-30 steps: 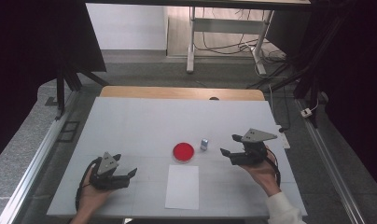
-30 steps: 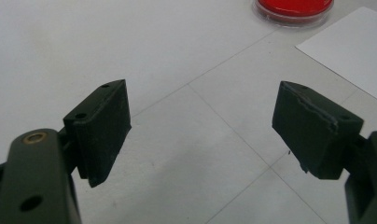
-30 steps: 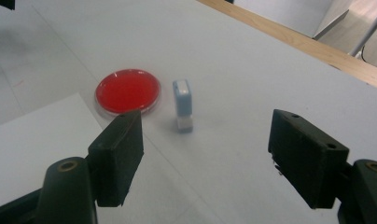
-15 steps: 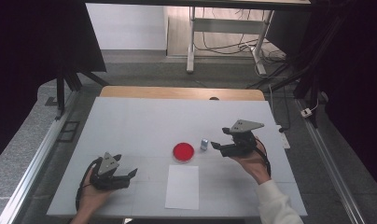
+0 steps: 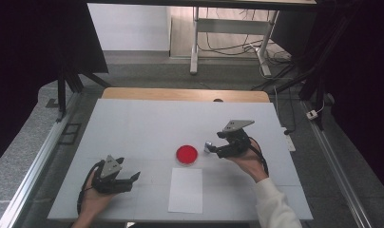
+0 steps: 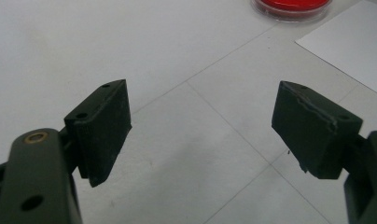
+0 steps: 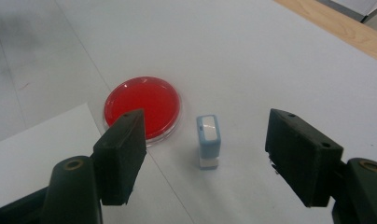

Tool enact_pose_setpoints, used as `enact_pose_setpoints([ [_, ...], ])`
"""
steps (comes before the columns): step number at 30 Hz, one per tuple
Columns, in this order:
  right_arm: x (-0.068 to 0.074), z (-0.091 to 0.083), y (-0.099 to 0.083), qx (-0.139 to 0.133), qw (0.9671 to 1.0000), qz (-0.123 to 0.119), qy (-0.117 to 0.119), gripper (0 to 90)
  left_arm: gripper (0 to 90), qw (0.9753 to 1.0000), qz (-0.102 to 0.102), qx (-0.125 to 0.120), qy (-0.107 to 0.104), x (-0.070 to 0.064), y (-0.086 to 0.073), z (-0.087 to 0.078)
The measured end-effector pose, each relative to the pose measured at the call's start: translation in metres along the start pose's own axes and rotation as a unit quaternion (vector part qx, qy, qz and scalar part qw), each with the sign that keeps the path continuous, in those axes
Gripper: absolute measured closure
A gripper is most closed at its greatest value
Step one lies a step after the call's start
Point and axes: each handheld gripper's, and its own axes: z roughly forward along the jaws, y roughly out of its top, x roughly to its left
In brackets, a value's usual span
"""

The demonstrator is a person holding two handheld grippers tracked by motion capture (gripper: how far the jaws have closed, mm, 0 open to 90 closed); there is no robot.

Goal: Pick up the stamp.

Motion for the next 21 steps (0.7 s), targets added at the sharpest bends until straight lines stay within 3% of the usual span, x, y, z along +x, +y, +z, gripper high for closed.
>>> enact_pose_setpoints([
  [7,-0.004,0.011,0.001,0.012,0.9999,-0.009,-0.002,31.9,20.0,1.0000,0.003,0.001,0.000,-0.001,0.000,0.000],
  [11,-0.007,0.020,0.002,0.013,0.9999,-0.004,0.010,34.0,20.1,1.0000,0.003,-0.001,0.001,-0.001,0.000,-0.001],
  [21,-0.005,0.029,0.002,0.020,0.9997,-0.012,0.010,40.6,20.1,1.0000,0.006,0.003,0.002,-0.001,-0.001,0.000],
])
